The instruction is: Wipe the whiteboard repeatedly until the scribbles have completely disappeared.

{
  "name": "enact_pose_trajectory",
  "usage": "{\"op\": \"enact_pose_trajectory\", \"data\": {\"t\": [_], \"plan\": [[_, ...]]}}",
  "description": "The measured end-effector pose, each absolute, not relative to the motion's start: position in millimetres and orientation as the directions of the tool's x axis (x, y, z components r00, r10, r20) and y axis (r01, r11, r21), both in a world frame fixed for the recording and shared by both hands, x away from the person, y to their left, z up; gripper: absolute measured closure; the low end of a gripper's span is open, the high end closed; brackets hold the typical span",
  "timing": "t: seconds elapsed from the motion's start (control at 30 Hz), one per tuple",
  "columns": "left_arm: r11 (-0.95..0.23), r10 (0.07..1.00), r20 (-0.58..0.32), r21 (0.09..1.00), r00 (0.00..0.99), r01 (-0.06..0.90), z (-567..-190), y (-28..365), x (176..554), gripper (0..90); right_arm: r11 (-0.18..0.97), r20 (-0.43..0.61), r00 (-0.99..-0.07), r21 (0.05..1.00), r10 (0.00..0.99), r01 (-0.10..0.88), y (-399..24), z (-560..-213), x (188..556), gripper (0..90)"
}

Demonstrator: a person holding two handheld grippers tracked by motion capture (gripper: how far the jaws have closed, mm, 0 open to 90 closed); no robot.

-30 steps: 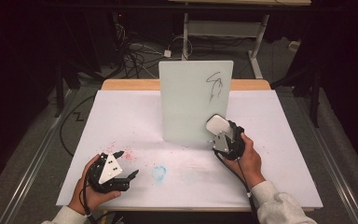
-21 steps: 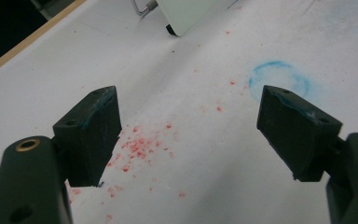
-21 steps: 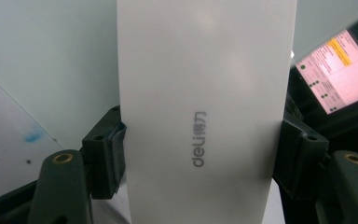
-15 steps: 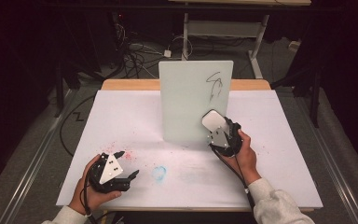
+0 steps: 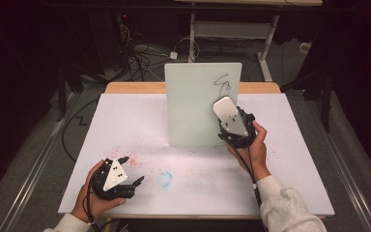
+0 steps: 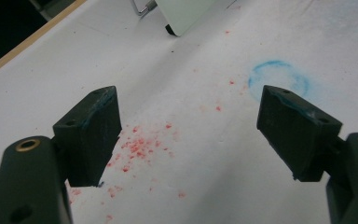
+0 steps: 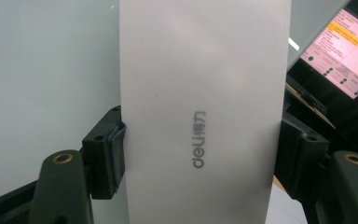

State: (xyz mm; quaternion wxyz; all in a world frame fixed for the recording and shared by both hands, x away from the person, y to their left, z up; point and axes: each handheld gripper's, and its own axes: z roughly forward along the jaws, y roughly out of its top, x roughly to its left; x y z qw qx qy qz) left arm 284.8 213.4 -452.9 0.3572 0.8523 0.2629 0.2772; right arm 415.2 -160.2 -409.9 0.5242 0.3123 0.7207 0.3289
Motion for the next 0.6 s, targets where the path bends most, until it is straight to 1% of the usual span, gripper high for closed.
{"op": "enact_pose_trajectory", "data": {"t": [0.13,0.23,0.37,0.53,0.6], "plan": [[-0.602,0.649,0.282,0.758,0.707,0.250,-453,214,285,20.8,0.522,-0.487,-0.246,0.846,0.838,0.105,-162,-394,420,31.0],[-0.601,0.649,0.283,0.760,0.707,0.248,-452,214,284,20.9,0.497,-0.462,-0.241,0.862,0.853,0.104,-163,-391,421,31.0],[-0.601,0.648,0.284,0.760,0.706,0.247,-452,214,284,20.9,0.517,-0.482,-0.241,0.848,0.843,0.115,-159,-398,418,31.0],[-0.604,0.647,0.287,0.758,0.707,0.246,-452,214,284,20.9,0.615,-0.569,-0.274,0.779,0.776,0.124,-144,-426,410,30.9],[-0.603,0.648,0.286,0.759,0.706,0.246,-452,214,284,21.0,0.638,-0.587,-0.292,0.760,0.755,0.123,-139,-435,407,31.0]]}}
